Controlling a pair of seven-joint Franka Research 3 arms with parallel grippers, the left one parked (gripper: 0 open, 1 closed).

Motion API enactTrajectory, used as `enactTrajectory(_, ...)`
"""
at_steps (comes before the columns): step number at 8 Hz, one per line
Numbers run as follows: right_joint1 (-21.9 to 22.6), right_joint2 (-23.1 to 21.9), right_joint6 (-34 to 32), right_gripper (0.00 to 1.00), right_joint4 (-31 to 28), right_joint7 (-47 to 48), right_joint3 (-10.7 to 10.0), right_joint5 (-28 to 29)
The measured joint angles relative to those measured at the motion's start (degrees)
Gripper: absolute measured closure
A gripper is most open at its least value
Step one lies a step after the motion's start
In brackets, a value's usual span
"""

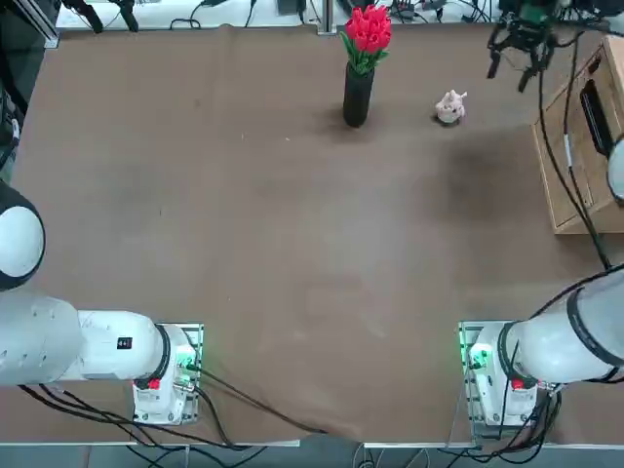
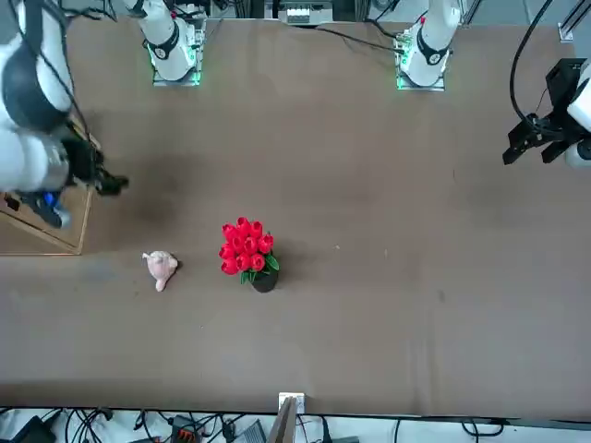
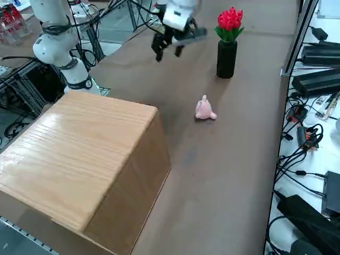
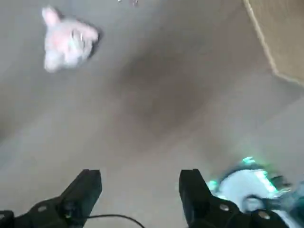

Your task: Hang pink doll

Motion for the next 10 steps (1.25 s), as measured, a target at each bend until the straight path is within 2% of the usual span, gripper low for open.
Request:
enactTrajectory(4, 6.2, 10.6, 21.0, 0.0, -0.3, 36.2, 0.3, -0.9)
enactTrajectory(7, 11.6, 13.7, 30.7, 0.0, -4.0, 55.8, 0.2, -14.5)
enactTrajectory(10, 11.8, 16.6, 34.7, 0.01, -5.1, 63.8, -0.1, -19.7)
